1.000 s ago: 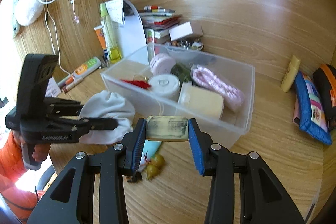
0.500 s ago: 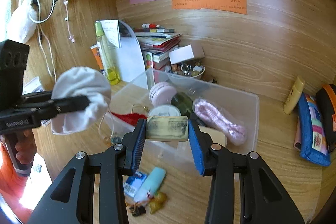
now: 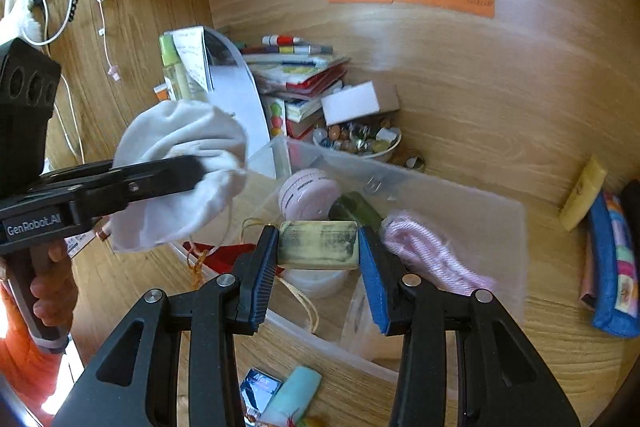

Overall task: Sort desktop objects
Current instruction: 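Carry the white pouch and soap bar over the clear box with both tools, then open the left tool to drop the pouch while the right tool releases the soap bar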

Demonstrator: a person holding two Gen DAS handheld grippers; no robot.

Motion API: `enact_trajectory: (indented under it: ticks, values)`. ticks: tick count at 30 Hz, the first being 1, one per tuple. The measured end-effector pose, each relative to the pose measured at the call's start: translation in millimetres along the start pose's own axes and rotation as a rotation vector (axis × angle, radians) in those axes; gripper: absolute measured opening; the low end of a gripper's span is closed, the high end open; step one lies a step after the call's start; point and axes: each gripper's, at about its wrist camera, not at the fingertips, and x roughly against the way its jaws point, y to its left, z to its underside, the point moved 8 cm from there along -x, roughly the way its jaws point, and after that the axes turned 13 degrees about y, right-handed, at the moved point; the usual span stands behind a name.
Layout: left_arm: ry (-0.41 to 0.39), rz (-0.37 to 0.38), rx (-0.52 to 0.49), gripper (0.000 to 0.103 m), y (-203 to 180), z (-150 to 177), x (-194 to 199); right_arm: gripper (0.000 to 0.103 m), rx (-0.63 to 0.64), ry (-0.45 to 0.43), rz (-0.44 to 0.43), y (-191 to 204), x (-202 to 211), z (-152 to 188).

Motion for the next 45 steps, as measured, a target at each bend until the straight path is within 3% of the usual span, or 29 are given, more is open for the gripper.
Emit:
enact_trajectory:
  ticks: [8,21,30,35,39,42,45]
  values:
    - [0.049,0.024,0.028,0.027,10,1,-40,0.037,0.009,0.041,0.005,-1,-21,5]
    - [0.070,0.024,0.028,0.030,13,6,-48,0.037,0.021,0.040,0.058,-3,-28,6]
    - [0.062,0.032,0.020,0.047,11,7,-45,0.037,0.017,0.042,0.057,-2,-28,7]
    - [0.018,0.016,0.010,0.062,9,4,-36,0.048,0.023,0.025,0.062,-1,-24,7]
    - [-0.009,0.006,0.006,0.071,7,2,-29,0.064,0.023,-0.002,0.087,-2,-18,5]
    - [-0.020,-0.007,0.011,0.073,5,1,-24,0.082,0.004,-0.004,0.081,-5,-17,4]
    - [-0.037,-0.029,0.007,0.074,1,2,-16,0.082,-0.024,-0.009,0.073,-10,-15,4]
